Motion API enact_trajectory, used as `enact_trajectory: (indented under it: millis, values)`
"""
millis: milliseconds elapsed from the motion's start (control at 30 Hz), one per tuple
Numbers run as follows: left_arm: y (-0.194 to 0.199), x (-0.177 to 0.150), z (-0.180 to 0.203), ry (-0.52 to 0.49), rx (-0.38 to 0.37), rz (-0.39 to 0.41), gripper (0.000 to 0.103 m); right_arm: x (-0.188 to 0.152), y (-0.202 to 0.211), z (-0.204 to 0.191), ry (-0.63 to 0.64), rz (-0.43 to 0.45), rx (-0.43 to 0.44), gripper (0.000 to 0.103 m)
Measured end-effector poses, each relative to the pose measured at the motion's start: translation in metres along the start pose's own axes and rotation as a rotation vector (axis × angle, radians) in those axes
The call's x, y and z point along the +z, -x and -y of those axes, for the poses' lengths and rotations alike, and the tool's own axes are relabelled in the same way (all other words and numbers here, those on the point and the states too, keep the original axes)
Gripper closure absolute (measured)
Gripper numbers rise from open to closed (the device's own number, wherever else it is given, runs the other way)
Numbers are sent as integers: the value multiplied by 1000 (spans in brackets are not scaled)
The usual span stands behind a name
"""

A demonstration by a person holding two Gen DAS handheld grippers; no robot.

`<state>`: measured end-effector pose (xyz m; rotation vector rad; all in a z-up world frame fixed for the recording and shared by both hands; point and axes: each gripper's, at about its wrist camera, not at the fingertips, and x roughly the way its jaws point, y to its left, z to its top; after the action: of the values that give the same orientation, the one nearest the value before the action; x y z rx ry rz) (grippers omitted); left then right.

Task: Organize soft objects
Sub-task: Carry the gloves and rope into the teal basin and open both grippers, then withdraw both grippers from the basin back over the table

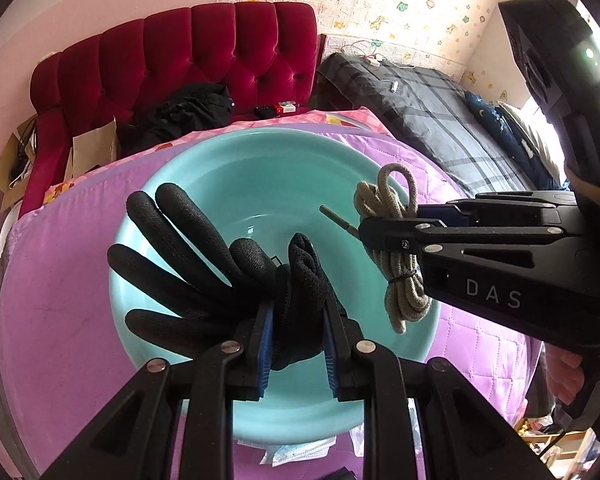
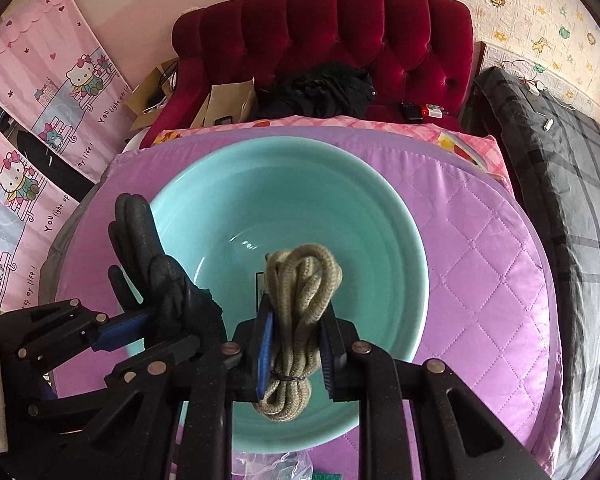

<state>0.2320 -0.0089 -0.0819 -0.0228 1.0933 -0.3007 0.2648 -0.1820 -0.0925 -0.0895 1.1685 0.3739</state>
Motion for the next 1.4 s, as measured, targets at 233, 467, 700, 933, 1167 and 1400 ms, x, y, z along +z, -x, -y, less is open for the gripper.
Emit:
enact_trajectory:
  millis: [233,467,700,933,1167,1400]
  values:
    - [-28,7,-2,-12,17,-16,79,12,-27,7,-28,-21,15,81]
    - [-52,15,-7,-12,26,-31,79,17,-52,10,-27,-29,5,81]
    - [-72,16,-10,-10,33,-49,79,19,-70,13,-38,-47,-2,81]
    - [-70,15,-7,-17,36,-47,75,19,-69,14,-42,-43,-3,73]
    - [-63,16,-5,-12,89,-22,7,20,-55,13,-48,-15,-28,28]
    - [-47,11,-6,-8,132,27,0,15,-38,11,-38,15,-59,0]
